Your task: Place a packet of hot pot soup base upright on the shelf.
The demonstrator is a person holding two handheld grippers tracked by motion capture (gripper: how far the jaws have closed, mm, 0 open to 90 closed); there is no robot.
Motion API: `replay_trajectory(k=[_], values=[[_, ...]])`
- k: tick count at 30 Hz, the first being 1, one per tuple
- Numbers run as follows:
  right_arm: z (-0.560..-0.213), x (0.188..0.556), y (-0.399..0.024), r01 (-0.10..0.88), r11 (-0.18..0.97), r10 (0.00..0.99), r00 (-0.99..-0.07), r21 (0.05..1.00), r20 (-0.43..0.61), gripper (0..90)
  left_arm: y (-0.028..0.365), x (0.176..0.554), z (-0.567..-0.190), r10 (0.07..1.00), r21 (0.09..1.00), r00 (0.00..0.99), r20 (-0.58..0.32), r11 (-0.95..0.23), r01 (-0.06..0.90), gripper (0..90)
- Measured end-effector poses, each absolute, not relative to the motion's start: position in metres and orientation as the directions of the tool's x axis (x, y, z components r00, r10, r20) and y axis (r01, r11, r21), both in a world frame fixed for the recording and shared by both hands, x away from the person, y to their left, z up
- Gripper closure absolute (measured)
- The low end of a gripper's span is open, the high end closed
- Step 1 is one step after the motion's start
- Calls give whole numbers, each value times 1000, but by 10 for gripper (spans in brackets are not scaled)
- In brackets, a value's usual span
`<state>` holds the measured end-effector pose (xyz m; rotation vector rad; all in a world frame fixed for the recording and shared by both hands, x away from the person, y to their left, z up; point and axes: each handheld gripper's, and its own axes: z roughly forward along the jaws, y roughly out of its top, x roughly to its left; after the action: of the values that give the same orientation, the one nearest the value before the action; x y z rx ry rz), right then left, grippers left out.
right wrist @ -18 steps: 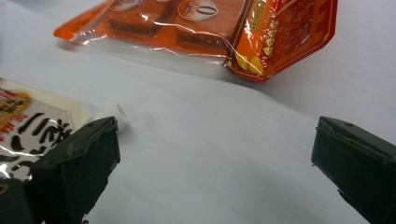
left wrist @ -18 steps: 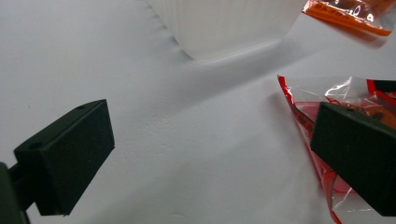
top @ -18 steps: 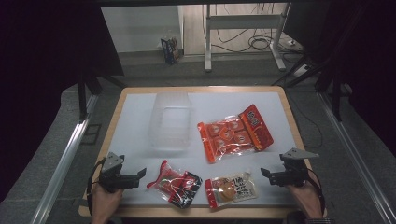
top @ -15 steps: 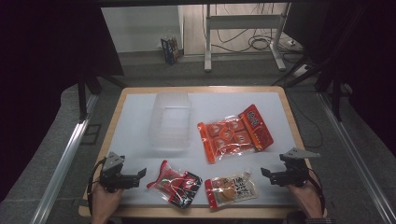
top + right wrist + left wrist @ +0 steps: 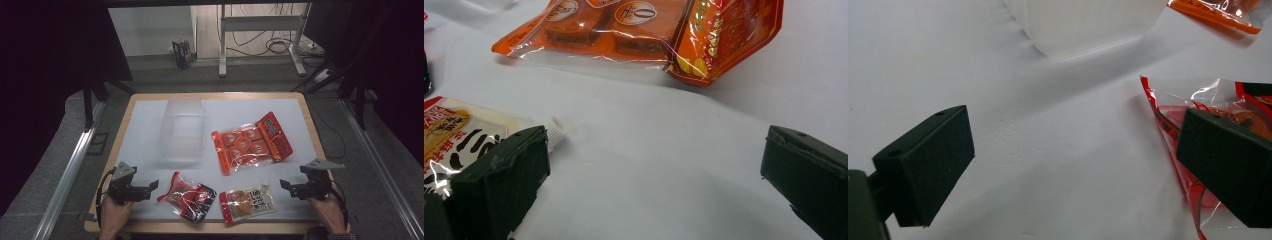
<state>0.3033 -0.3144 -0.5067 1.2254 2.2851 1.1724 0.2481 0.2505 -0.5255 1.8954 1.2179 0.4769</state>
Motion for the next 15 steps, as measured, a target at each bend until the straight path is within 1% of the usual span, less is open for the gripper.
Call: replay_trajectory(k=[6,15], values=[[-506,302,-314,547,301,802,-589,781,103,0,248,249,-527,880,796,465,-99,-210,568,48],[-505,301,-312,537,308,805,-587,786,86,0,249,250,-528,882,798,463,-92,-213,564,55]])
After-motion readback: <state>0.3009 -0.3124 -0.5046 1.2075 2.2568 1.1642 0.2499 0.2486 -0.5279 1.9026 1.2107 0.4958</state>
